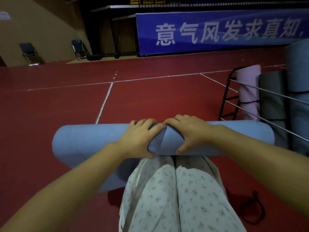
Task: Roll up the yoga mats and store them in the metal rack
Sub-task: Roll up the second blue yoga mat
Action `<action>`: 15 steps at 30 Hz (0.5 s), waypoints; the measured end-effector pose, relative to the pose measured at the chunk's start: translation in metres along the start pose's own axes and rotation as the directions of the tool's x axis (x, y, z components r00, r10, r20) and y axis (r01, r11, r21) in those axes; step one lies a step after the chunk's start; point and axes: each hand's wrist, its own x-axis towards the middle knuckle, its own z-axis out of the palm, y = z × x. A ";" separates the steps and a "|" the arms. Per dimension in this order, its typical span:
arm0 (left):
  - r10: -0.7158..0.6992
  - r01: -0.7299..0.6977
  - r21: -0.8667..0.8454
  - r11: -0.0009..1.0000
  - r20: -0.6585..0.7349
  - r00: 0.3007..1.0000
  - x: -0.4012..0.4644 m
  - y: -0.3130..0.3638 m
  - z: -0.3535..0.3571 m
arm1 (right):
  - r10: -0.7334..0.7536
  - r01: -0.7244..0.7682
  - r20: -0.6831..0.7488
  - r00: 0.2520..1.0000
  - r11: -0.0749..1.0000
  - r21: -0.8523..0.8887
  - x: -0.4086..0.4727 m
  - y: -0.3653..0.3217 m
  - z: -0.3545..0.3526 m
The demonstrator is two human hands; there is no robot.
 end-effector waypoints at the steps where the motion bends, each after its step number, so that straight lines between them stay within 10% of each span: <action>1: -0.004 0.004 0.001 1.000 -0.002 1.000 0.000 0.002 -0.007 | 0.000 0.000 -0.011 1.000 1.000 -0.007 -0.004 -0.002 -0.007; 15: 0.139 -0.140 -0.071 0.988 -0.026 0.990 -0.083 0.082 -0.074 | -0.051 0.047 0.009 0.999 0.956 0.289 -0.123 -0.064 -0.002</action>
